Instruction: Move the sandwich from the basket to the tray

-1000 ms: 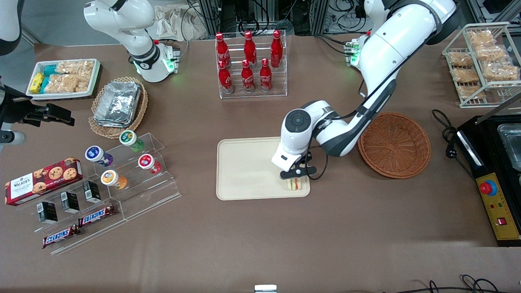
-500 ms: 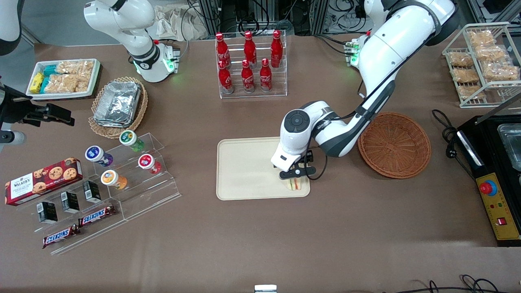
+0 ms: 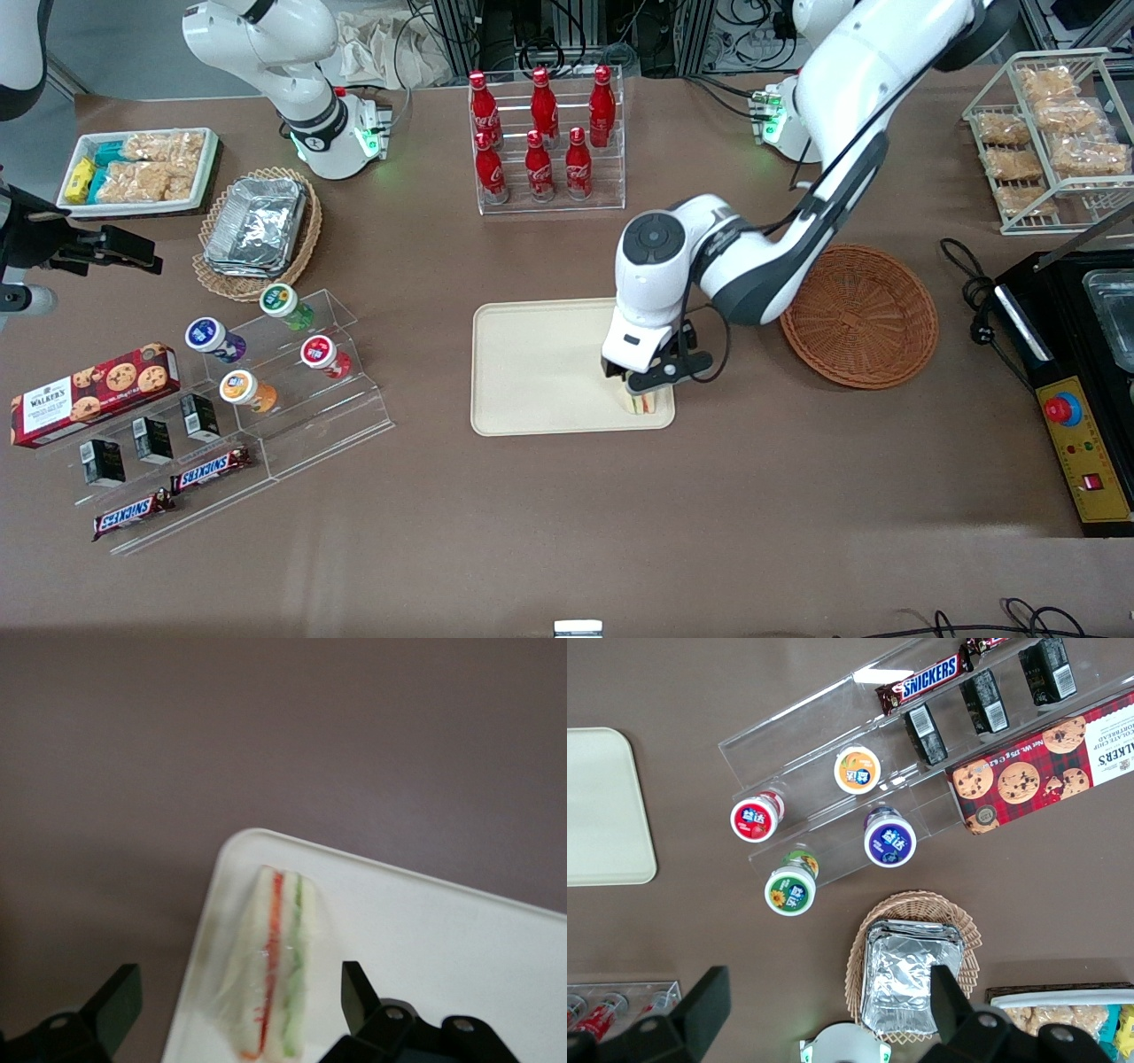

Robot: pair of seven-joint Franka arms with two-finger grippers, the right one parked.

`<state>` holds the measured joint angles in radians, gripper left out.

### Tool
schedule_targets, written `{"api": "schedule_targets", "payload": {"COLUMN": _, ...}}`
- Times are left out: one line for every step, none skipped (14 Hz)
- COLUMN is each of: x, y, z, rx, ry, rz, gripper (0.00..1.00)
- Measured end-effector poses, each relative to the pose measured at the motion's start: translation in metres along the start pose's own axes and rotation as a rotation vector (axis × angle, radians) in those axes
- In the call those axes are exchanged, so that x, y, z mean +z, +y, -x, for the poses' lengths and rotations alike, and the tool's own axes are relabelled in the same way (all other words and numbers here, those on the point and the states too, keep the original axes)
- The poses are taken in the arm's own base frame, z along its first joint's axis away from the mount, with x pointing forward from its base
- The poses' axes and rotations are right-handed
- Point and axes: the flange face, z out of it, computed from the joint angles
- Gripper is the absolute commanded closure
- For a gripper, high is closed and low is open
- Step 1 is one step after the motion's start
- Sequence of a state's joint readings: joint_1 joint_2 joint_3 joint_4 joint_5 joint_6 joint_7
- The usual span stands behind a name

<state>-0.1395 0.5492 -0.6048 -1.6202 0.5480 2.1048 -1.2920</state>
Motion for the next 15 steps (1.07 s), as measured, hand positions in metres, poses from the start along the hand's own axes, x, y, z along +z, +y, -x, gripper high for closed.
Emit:
{"api": "schedule_targets", "payload": {"x": -0.027, "y": -0.009, "z": -0.008, "rx": -0.038, "ry": 0.002, "rz": 0.001, "gripper": 0.0}}
{"api": "schedule_targets", "payload": {"x": -0.052, "y": -0.02, "z": -0.016, "rx": -0.073, "ry": -0.002, "rz": -0.003, "gripper": 0.01}}
{"api": "schedule_targets", "payload": {"x": -0.075, "y": -0.035, "z": -0.024, "rx": -0.091, "ry": -0.017, "rz": -0.021, "gripper": 0.01}}
{"api": "schedule_targets", "payload": {"x": -0.098, "y": -0.052, "z": -0.031, "rx": -0.091, "ry": -0.044, "rz": -0.037, "gripper": 0.01}}
{"api": "schedule_targets", "payload": {"x": -0.121, "y": -0.071, "z": -0.039, "rx": -0.082, "ry": -0.078, "rz": -0.045, "gripper": 0.0}}
{"api": "schedule_targets", "payload": {"x": -0.143, "y": -0.095, "z": -0.049, "rx": -0.073, "ry": -0.11, "rz": -0.048, "gripper": 0.01}}
{"api": "schedule_targets", "payload": {"x": -0.165, "y": -0.125, "z": -0.063, "rx": -0.062, "ry": -0.135, "rz": -0.051, "gripper": 0.0}}
{"api": "schedule_targets", "payload": {"x": -0.183, "y": -0.156, "z": -0.077, "rx": -0.041, "ry": -0.153, "rz": -0.052, "gripper": 0.0}}
{"api": "schedule_targets", "payload": {"x": -0.198, "y": -0.189, "z": -0.091, "rx": -0.008, "ry": -0.172, "rz": -0.051, "gripper": 0.0}}
{"api": "schedule_targets", "payload": {"x": -0.211, "y": -0.221, "z": -0.103, "rx": 0.032, "ry": -0.186, "rz": -0.045, "gripper": 0.01}}
{"api": "schedule_targets", "payload": {"x": -0.218, "y": -0.251, "z": -0.112, "rx": 0.076, "ry": -0.192, "rz": -0.035, "gripper": 0.01}}
{"api": "schedule_targets", "payload": {"x": -0.221, "y": -0.277, "z": -0.119, "rx": 0.123, "ry": -0.191, "rz": -0.026, "gripper": 0.01}}
{"api": "schedule_targets", "payload": {"x": -0.22, "y": -0.297, "z": -0.122, "rx": 0.171, "ry": -0.189, "rz": -0.013, "gripper": 0.01}}
{"api": "schedule_targets", "payload": {"x": -0.216, "y": -0.313, "z": -0.126, "rx": 0.211, "ry": -0.182, "rz": 0.012, "gripper": 0.01}}
{"api": "schedule_targets", "payload": {"x": -0.21, "y": -0.329, "z": -0.129, "rx": 0.249, "ry": -0.172, "rz": 0.041, "gripper": 0.01}}
